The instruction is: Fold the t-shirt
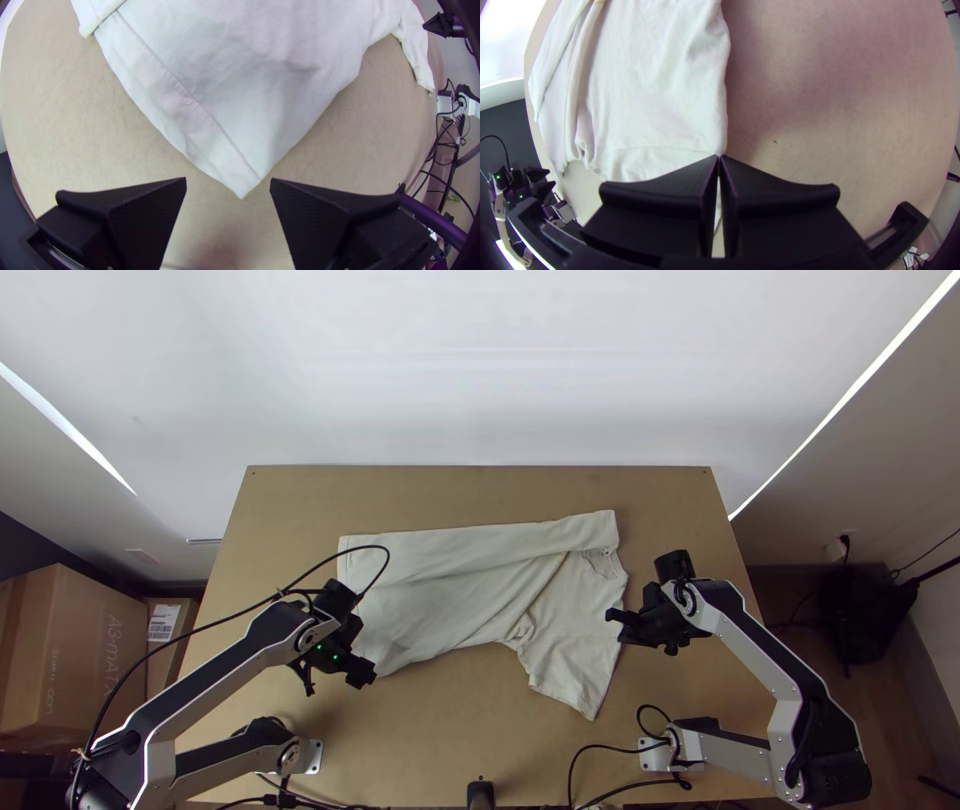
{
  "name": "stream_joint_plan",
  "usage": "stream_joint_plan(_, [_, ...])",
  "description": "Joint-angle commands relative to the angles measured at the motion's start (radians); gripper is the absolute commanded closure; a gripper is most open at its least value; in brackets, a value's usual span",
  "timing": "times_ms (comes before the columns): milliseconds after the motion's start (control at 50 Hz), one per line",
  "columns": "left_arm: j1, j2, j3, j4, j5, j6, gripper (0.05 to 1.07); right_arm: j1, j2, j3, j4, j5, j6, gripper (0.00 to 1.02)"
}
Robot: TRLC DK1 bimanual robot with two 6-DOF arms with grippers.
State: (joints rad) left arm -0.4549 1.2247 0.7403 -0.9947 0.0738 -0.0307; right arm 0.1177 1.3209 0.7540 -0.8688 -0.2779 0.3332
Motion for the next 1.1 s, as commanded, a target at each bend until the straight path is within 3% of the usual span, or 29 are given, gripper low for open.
stream_joint_plan(0, [-0.008,0.024,-0.028,0.027,-0.005,-0.028,0.35,0.003,-0.011,-0.005,-0.01,-0.003,0.018,1.0])
stream_joint_plan(60, [-0.019,0.03,-0.033,0.03,-0.005,-0.034,0.43,0.003,-0.008,0.002,-0.012,-0.003,0.018,1.0])
stream_joint_plan(460, [-0.084,0.127,-0.032,0.05,-0.005,-0.074,0.43,-0.015,0.006,0.022,-0.01,-0.003,0.015,1.0])
stream_joint_plan(500, [-0.087,0.13,-0.033,0.064,-0.006,-0.081,0.51,-0.016,0.006,0.022,-0.01,-0.003,0.015,1.0])
stream_joint_plan(560, [-0.087,0.13,-0.033,0.084,-0.008,-0.087,0.89,-0.021,0.006,0.025,-0.01,-0.003,0.015,1.0])
stream_joint_plan(580, [-0.087,0.124,-0.035,0.093,-0.009,-0.089,0.94,-0.024,0.006,0.025,-0.01,-0.003,0.015,1.0])
stream_joint_plan(700, [-0.102,0.073,-0.051,0.102,-0.011,-0.064,0.94,-0.058,0.003,0.028,-0.01,-0.001,-0.002,1.0])
stream_joint_plan(780, [-0.085,0.032,-0.051,0.105,-0.009,-0.04,1.05,-0.096,0.003,0.031,-0.01,-0.001,-0.029,1.0])
stream_joint_plan(980, [0.094,-0.021,-0.022,0.117,0.011,0.077,1.04,-0.191,-0.005,0.047,-0.032,-0.001,-0.106,1.0])
stream_joint_plan(1080, [0.188,-0.022,0.013,0.116,0.014,0.089,1.04,-0.217,-0.009,0.05,-0.039,-0.001,-0.131,1.0])
